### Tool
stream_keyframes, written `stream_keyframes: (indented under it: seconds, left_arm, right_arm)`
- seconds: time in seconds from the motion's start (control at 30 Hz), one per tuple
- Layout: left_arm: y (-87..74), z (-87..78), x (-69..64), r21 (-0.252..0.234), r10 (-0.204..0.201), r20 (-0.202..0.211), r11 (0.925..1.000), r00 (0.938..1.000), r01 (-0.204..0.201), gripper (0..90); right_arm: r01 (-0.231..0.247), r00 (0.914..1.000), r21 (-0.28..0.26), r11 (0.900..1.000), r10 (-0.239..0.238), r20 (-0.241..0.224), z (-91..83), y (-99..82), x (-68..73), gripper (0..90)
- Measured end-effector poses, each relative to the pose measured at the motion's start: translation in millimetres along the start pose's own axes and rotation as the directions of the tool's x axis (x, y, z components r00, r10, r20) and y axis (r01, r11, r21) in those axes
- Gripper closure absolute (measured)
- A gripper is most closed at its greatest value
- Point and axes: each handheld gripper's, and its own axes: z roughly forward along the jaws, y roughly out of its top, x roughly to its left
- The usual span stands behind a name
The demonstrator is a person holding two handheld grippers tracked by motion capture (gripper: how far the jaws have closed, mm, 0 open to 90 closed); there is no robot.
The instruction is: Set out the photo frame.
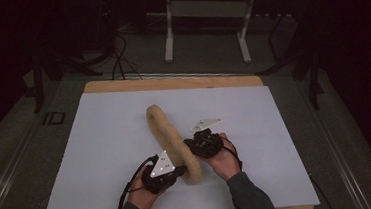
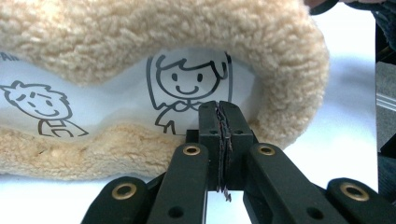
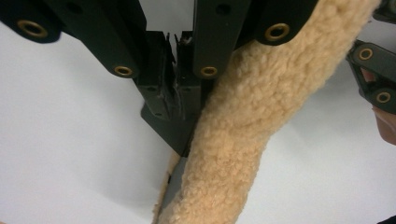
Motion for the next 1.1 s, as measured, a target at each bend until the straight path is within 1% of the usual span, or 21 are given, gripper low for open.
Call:
stream_keyframes:
  seconds: [0.27,0.47,0.53,0.77,0.83,0.87,0.9,0.93,0.97,1.0,1.1]
  left_arm:
    - [0.4,3.5,-1.5,0.011,0.007,0.003,0.9999,1.0000,-0.007,88.3]
    - [0.0,5.1,-1.6,0.020,0.008,0.003,0.9998,1.0000,-0.008,87.8]
    - [-0.1,4.6,-1.1,0.021,0.008,0.002,0.9997,1.0000,-0.009,87.8]
    - [-1.0,3.4,1.7,0.025,-0.003,-0.009,0.9997,1.0000,0.003,87.0]
    - [-1.3,3.3,2.3,0.028,-0.002,-0.011,0.9996,0.9999,0.003,87.0]
    - [-1.6,3.3,2.7,0.029,-0.002,-0.013,0.9996,0.9999,0.003,86.7]
    - [-1.8,3.2,3.2,0.030,-0.003,-0.014,0.9995,0.9999,0.004,86.7]
    - [-2.0,3.0,4.0,0.032,-0.003,-0.018,0.9995,0.9998,0.003,86.3]
    - [-2.4,2.5,4.9,0.034,-0.004,-0.018,0.9994,0.9998,0.005,85.6]
    - [-2.8,1.9,5.9,0.033,-0.008,-0.022,0.9994,0.9997,0.009,85.6]
    - [-3.6,-0.7,8.9,0.030,-0.021,-0.029,0.9993,0.9994,0.022,84.2]
  right_arm:
    - [-0.016,0.9997,-0.004,0.9999,0.016,0.017,-9.5,-2.2,-6.6,83.0]
    - [-0.038,0.9992,0.007,0.9993,0.038,0.013,-11.2,-4.6,-11.4,79.6]
    - [-0.038,0.9992,0.009,0.9992,0.038,0.016,-11.4,-4.9,-11.8,79.3]
    - [-0.057,0.9980,0.006,0.9983,0.057,0.029,-14.7,-6.8,-15.9,76.6]
    - [-0.066,0.9972,0.000,0.9978,0.066,0.035,-17.2,-6.8,-17.6,74.9]
    - [-0.079,0.9963,-0.012,0.9968,0.079,0.033,-21.0,-6.3,-18.9,72.3]
    - [-0.079,0.9963,-0.012,0.9968,0.079,0.033,-21.0,-6.3,-18.9,72.3]
    - [-0.084,0.9959,-0.019,0.9963,0.085,0.033,-23.0,-5.9,-19.4,70.1]
    - [-0.099,0.9948,-0.034,0.9945,0.100,0.022,-27.4,-5.3,-20.6,66.1]
    - [-0.099,0.9948,-0.034,0.9945,0.100,0.022,-27.4,-5.3,-20.6,66.1]
    - [-0.112,0.9936,-0.046,0.9926,0.113,0.010,-34.3,-4.6,-22.4,61.2]
